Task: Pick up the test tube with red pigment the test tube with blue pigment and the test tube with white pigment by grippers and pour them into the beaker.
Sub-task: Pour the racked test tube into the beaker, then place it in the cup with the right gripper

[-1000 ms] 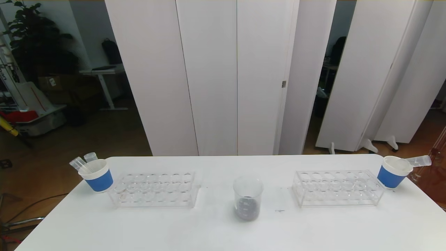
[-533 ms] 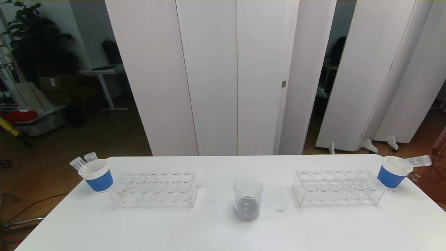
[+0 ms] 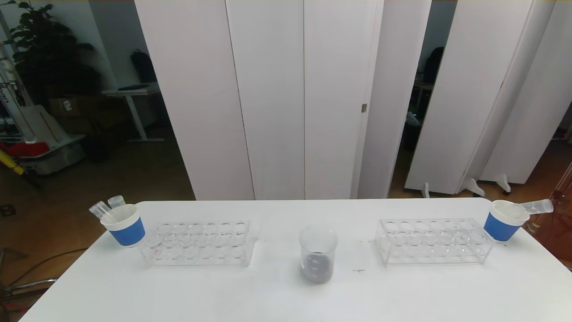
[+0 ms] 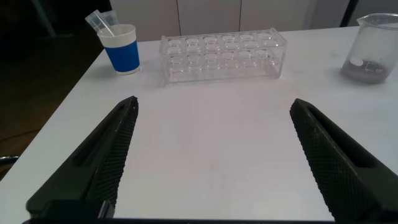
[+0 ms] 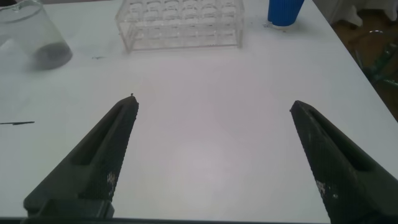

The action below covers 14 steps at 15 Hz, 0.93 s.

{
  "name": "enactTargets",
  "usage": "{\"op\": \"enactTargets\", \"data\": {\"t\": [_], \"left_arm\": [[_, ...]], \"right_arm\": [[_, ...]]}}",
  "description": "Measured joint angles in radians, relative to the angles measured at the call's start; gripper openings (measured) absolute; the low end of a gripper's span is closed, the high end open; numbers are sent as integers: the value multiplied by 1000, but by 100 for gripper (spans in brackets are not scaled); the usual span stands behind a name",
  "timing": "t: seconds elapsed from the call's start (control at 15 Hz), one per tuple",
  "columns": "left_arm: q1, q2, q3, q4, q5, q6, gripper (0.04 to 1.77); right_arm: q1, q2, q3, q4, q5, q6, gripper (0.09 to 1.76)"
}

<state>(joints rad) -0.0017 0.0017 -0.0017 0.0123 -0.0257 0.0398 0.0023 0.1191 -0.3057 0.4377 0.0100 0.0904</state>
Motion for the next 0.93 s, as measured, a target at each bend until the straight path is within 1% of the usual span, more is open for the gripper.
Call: {"op": "enactTargets", "data": {"t": [0.13, 0.27, 0.4, 0.6, 0.67, 0.73, 0.8, 0.93], "left_arm": [[0, 0, 0, 0, 0, 0, 174], [0, 0, 0, 0, 0, 0, 174], [0, 0, 0, 0, 0, 0, 174], [0, 0, 0, 0, 0, 0, 174], [0, 0, 0, 0, 0, 0, 174], [0, 0, 0, 0, 0, 0, 174], [0, 0, 0, 0, 0, 0, 174], [0, 0, 0, 0, 0, 0, 174]], "right_arm": [[-1, -64, 64, -9, -7, -51, 175], [-1, -98, 117, -79, -26, -70, 175], [-2, -113, 176, -205, -30, -90, 175], [-1, -119, 221, -268, -26, -94, 175], [-1, -119, 237, -324, -26, -95, 175], [-1, -120, 260, -420, -23, -94, 175], [-1, -120, 280, -456, -21, -89, 175], [-1, -120, 298, -439, -21, -77, 175]]}}
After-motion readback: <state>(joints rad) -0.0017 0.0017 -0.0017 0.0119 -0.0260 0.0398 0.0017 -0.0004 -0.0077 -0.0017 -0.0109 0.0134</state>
